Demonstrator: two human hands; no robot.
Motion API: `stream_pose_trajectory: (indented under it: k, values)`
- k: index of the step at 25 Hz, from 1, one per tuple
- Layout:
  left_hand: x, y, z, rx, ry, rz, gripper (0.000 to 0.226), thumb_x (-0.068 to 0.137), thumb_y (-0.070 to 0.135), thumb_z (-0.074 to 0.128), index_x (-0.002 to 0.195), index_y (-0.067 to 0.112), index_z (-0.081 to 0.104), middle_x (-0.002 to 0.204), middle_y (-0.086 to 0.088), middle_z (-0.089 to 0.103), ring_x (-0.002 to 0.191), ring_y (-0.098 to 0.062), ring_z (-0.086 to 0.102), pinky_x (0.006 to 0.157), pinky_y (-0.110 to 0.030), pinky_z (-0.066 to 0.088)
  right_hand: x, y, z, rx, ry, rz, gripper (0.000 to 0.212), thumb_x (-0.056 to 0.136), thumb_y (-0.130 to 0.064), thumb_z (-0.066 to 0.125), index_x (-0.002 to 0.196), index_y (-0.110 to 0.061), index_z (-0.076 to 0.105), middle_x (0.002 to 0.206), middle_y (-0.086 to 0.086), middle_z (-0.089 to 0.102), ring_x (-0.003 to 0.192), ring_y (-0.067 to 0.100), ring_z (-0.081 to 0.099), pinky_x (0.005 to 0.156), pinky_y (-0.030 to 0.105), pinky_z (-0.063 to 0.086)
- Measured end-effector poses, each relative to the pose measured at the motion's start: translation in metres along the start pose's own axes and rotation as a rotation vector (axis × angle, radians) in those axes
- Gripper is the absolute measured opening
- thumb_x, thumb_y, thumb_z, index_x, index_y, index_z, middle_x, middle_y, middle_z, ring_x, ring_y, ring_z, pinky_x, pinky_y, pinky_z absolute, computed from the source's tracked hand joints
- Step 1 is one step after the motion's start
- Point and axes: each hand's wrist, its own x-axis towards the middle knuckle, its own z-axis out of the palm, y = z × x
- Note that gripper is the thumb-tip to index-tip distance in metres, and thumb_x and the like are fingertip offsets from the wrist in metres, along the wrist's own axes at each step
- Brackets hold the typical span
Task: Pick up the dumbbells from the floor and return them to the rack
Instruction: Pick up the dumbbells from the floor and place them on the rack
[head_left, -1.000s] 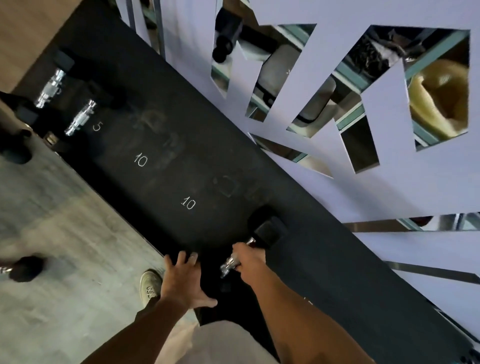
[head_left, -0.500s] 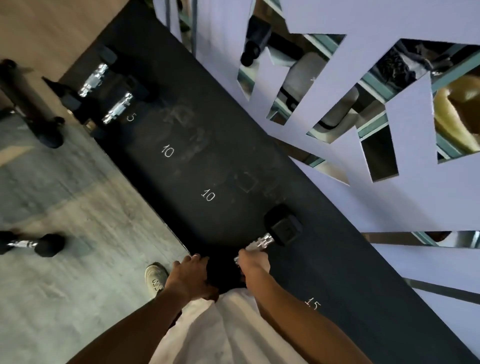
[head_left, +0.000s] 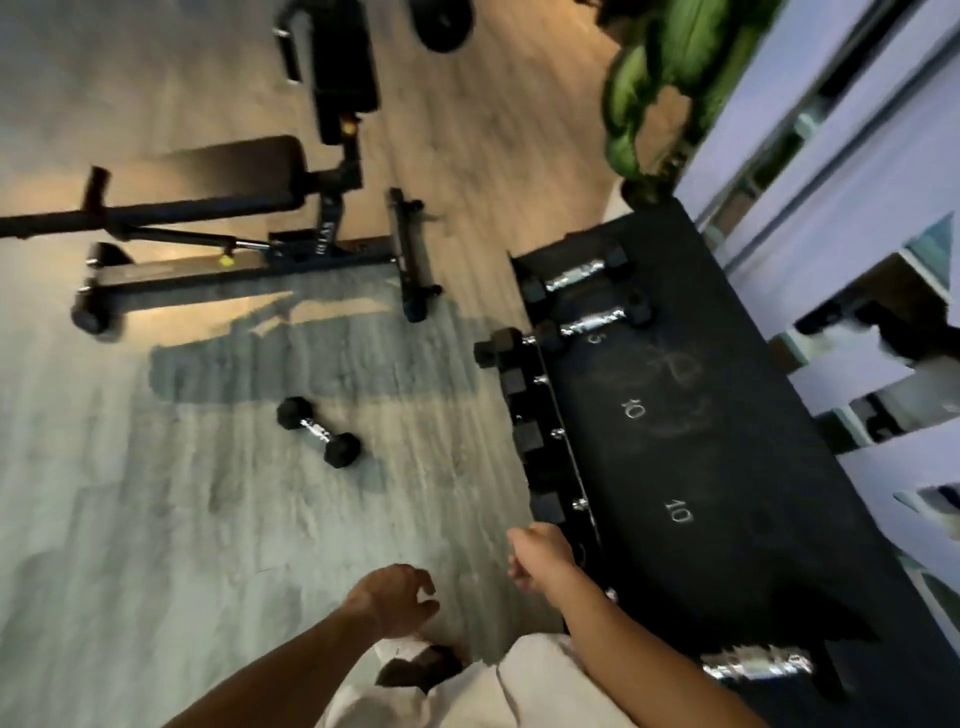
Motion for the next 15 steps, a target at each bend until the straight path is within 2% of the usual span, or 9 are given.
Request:
stream_pose_trajectory:
  k: [1, 3, 5, 9, 12, 15]
  values:
    - [-0.003, -0.01, -0.006, -0.033, 0.022, -0.019, 0.041, 0.095, 0.05, 0.051, 0.129, 0.03, 0.06, 0.124, 0.001, 0.068, 0.123, -0.016, 0.058, 0.102, -0.03, 0.044, 0.0, -0.011, 0.009, -0.024, -0.017, -0.02, 0.021, 0.084, -0.02, 0.052, 0.066, -0.013, 0.06, 0.061, 0.009, 0.064, 0.051, 0.023, 0.061, 0.049, 0.026, 0.049]
    - [-0.028, -0.075, -0.018, -0.165, 0.096, -0.107, 0.04, 0.095, 0.05, 0.053, 0.128, 0.03, 0.061, 0.122, 0.001, 0.07, 0.121, -0.017, 0.06, 0.099, -0.029, 0.046, -0.016, -0.057, 0.07, -0.199, -0.084, -0.124, 0.022, 0.085, -0.021, 0.051, 0.066, -0.013, 0.059, 0.063, 0.009, 0.065, 0.054, 0.023, 0.063, 0.05, 0.026, 0.05]
    - [-0.032, -0.092, -0.035, -0.22, 0.122, -0.134, 0.04, 0.094, 0.051, 0.052, 0.128, 0.031, 0.061, 0.12, 0.003, 0.07, 0.118, -0.017, 0.06, 0.097, -0.03, 0.047, -0.017, -0.075, 0.085, -0.297, -0.11, -0.178, 0.02, 0.083, -0.021, 0.05, 0.065, -0.015, 0.058, 0.061, 0.006, 0.064, 0.051, 0.02, 0.063, 0.05, 0.025, 0.051]
    - [-0.059, -0.175, -0.046, -0.447, 0.229, -0.256, 0.039, 0.094, 0.052, 0.053, 0.126, 0.031, 0.061, 0.115, 0.005, 0.072, 0.113, -0.015, 0.062, 0.093, -0.03, 0.049, -0.03, -0.132, 0.171, -0.593, -0.219, -0.319, 0.016, 0.083, -0.024, 0.049, 0.07, -0.019, 0.057, 0.059, 0.003, 0.063, 0.048, 0.017, 0.061, 0.044, 0.017, 0.041]
    - [-0.068, -0.214, -0.045, -0.584, 0.259, -0.335, 0.039, 0.095, 0.052, 0.052, 0.126, 0.031, 0.062, 0.115, 0.005, 0.072, 0.109, -0.014, 0.064, 0.088, -0.027, 0.048, -0.032, -0.167, 0.215, -0.742, -0.265, -0.376, 0.015, 0.082, -0.024, 0.047, 0.07, -0.021, 0.055, 0.06, 0.002, 0.062, 0.051, 0.017, 0.061, 0.05, 0.021, 0.045]
    - [-0.066, -0.241, -0.052, -0.685, 0.262, -0.387, 0.041, 0.096, 0.053, 0.051, 0.128, 0.03, 0.061, 0.121, 0.004, 0.069, 0.11, -0.015, 0.064, 0.093, -0.028, 0.049, -0.023, -0.2, 0.247, -0.864, -0.324, -0.414, 0.013, 0.082, -0.025, 0.047, 0.073, -0.021, 0.056, 0.061, 0.003, 0.062, 0.052, 0.018, 0.061, 0.051, 0.023, 0.045]
